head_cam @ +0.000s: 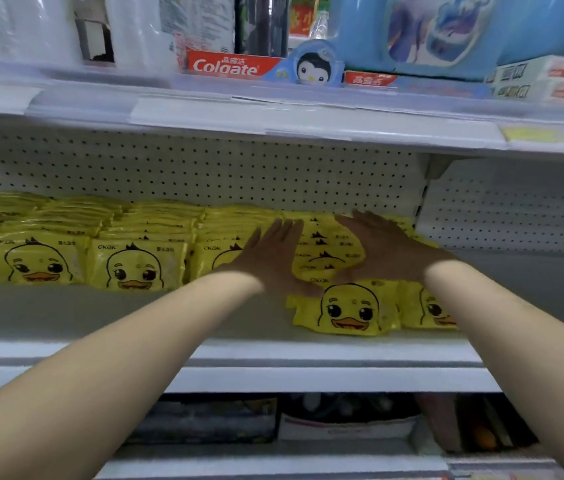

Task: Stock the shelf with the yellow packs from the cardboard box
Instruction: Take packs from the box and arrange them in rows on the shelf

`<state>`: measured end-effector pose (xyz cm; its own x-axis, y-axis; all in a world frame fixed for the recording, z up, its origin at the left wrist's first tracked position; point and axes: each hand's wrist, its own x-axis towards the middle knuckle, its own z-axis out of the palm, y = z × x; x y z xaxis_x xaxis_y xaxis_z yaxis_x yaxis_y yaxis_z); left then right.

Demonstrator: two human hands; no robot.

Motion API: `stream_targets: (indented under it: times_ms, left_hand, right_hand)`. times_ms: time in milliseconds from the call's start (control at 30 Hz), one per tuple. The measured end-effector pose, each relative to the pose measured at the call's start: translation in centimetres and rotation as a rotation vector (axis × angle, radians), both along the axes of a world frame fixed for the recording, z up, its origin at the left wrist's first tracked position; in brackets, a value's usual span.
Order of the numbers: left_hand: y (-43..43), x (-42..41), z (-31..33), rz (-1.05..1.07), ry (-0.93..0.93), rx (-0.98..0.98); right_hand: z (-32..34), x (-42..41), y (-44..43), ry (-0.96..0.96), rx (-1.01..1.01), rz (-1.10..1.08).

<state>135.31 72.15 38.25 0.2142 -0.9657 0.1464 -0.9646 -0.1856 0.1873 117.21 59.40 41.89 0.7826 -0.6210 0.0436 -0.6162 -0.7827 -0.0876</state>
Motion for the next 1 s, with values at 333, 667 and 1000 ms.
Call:
stream_targets:
  times_ms: [333, 667, 1000]
  left_hand:
    - [-1.7, -5.7, -1.6, -0.003, -0.11, 0.123]
    - [-2.7, -4.5, -2.1, 0.118, -0.228, 0.089]
    - [-7.5, -2.3, -2.6, 0.207, -0.36, -0.018]
  right_hand:
    - [-2.1, -3.9, -0.8, 0.311, -0.015, 0.051]
    - [-4.2, -2.7, -2.3, 0.178, -0.049, 0.096]
    - [-5.6, 1.5, -5.1, 0.031, -0.332, -0.048]
